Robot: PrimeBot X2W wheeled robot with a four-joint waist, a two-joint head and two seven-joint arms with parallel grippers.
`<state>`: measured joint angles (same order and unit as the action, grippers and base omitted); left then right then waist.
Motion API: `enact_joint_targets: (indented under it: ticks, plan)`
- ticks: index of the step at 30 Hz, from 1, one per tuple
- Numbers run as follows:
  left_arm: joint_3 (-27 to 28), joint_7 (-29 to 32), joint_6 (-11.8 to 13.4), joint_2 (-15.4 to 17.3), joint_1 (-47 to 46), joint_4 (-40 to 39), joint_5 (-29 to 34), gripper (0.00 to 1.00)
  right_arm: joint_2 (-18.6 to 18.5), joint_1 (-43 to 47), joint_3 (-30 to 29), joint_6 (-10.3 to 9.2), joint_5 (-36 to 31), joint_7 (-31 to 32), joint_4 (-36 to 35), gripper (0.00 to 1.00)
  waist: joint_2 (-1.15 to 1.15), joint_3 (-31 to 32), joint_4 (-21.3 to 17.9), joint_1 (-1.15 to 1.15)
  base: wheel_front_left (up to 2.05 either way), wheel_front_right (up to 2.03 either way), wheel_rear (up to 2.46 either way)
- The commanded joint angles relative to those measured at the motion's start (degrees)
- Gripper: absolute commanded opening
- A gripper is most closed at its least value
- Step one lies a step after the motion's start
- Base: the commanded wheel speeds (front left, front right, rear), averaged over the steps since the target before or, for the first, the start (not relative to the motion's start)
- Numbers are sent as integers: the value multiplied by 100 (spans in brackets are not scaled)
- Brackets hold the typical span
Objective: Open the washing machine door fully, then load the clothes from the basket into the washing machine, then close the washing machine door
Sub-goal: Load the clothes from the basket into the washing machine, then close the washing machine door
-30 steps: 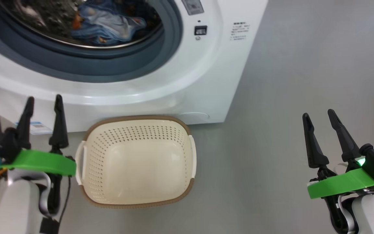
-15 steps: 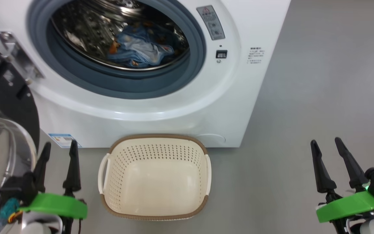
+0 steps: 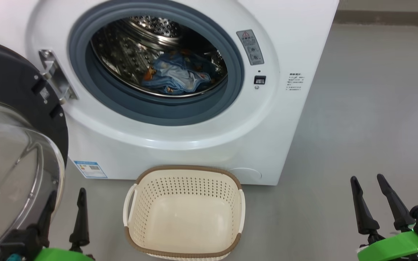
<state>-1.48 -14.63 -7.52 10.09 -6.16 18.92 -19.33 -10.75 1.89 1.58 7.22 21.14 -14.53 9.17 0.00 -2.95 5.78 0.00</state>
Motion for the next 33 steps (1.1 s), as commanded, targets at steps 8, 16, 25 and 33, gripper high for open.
enact_joint_targets:
  ticks: [8,16,25,33]
  plan:
    - [227,-37,3,165,242,-396,7,100,-160,139,38,26,38,-47,-161,100,0,198,9,0,0,0,0]
    - [190,-37,3,137,400,-574,-1,100,-146,238,-18,26,29,-47,-188,100,0,243,-15,0,0,0,0]
    - [159,-37,3,140,430,-664,-10,100,-129,253,-37,26,28,-47,-194,100,0,253,-32,0,0,0,0]
    - [111,-37,3,155,419,-599,-31,100,-127,254,-53,26,35,-47,-202,100,0,245,-14,0,-15,15,0]
